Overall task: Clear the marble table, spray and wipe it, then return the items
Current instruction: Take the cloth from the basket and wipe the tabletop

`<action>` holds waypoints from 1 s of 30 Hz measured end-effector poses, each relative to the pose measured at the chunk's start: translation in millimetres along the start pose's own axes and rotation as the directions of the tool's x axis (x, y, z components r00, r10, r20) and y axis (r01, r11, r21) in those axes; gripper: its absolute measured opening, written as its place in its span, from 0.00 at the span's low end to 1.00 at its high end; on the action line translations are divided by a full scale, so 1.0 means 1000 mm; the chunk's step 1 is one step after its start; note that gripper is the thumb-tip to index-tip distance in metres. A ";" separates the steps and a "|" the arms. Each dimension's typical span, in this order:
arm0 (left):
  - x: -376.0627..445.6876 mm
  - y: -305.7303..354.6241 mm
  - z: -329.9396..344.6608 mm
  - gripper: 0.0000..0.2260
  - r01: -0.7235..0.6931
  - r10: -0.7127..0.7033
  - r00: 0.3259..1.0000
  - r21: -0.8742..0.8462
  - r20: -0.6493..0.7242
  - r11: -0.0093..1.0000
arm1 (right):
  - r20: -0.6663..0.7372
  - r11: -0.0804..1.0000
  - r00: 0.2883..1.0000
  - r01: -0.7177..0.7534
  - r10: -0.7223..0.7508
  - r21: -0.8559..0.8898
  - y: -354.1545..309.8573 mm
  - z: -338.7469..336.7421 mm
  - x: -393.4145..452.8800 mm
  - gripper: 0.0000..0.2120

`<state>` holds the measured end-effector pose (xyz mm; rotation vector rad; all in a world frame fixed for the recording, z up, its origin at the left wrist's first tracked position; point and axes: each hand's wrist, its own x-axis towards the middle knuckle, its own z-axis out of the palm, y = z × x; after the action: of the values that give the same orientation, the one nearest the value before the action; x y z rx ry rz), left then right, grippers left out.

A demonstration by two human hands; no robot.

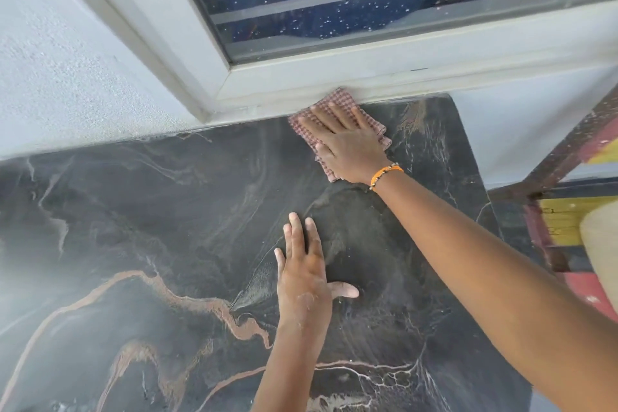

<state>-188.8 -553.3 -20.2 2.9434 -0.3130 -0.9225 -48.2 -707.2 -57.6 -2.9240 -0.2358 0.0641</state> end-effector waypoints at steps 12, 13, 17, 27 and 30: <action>0.001 -0.002 0.007 0.54 -0.017 0.017 0.998 -0.001 -0.064 1.000 | -0.042 0.718 0.732 -0.654 0.680 0.237 0.091 -0.022 -0.095 0.26; 0.001 -0.002 0.008 0.54 -0.022 0.022 0.998 -0.004 -0.067 1.000 | -0.053 0.728 0.735 -0.655 0.676 0.204 0.084 -0.020 -0.107 0.26; 0.003 -0.004 0.010 0.54 -0.044 0.038 0.994 -0.056 -0.102 0.997 | -0.070 0.744 0.740 -0.664 0.668 0.073 0.051 -0.005 -0.153 0.27; -0.066 -0.063 0.054 0.56 -0.132 0.041 0.943 -0.256 -0.330 0.958 | 0.017 0.937 0.941 -0.340 0.339 0.079 -0.100 0.023 -0.132 0.30; -0.092 -0.096 0.074 0.57 -0.057 -0.029 0.953 -0.271 -0.302 0.961 | 0.060 0.976 0.982 -0.184 0.178 0.114 -0.154 0.030 -0.114 0.30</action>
<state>-287.0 -439.0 -39.1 2.7573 -0.1726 -0.4521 -185.7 -571.1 -51.6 -2.8184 0.0276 0.1729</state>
